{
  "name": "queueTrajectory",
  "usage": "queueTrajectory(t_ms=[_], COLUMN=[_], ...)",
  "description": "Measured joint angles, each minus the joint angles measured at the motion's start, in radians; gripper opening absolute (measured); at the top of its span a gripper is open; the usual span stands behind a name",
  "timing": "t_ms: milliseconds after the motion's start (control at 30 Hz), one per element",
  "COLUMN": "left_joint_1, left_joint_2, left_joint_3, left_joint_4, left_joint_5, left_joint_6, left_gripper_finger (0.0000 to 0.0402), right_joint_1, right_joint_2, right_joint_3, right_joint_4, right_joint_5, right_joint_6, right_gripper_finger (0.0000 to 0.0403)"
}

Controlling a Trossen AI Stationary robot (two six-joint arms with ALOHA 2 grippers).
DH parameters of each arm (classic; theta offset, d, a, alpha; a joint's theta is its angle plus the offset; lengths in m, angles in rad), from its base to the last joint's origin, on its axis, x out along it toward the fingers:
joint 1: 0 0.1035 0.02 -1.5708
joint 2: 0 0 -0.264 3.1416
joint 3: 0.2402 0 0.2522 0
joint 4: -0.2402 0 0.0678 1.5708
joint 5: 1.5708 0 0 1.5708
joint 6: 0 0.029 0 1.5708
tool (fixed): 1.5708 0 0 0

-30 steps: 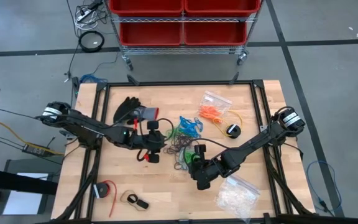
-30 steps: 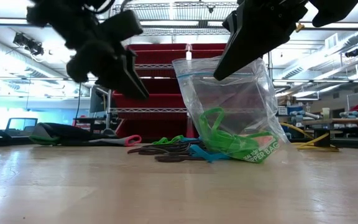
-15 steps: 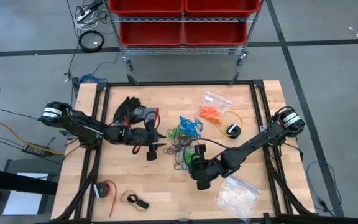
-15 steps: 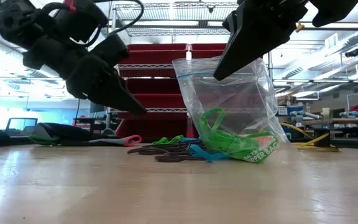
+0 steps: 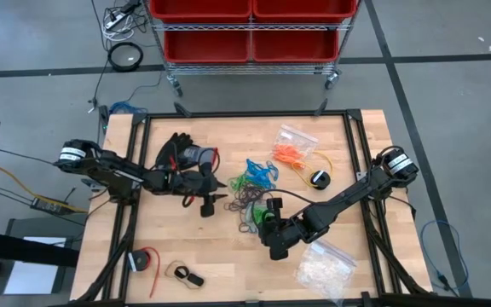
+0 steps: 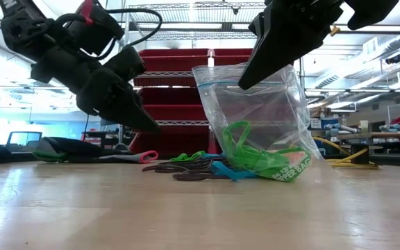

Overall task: Sort rubber bands
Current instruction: Put the green rubber band into the transparent zip bag

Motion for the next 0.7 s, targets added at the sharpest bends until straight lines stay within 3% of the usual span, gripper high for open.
queueTrajectory(t_ms=[200, 367, 700], left_joint_1=[0.044, 0.081, 0.094], left_joint_2=[0.040, 0.138, 0.293], left_joint_3=[0.000, 0.000, 0.027], left_joint_4=[-0.015, 0.001, 0.194], left_joint_5=[0.000, 0.072, 0.028], left_joint_6=[0.000, -0.007, -0.059], left_gripper_finger=[0.0161, 0.0161, 0.0161], right_joint_1=[0.000, -0.001, -0.008], right_joint_2=[0.000, 0.000, 0.000], right_joint_3=[0.000, 0.000, 0.000], right_joint_4=[0.001, 0.002, 0.004], right_joint_5=[0.000, 0.000, 0.000], right_joint_6=[0.000, 0.000, -0.001], right_gripper_finger=[0.0000, 0.0000, 0.0000])
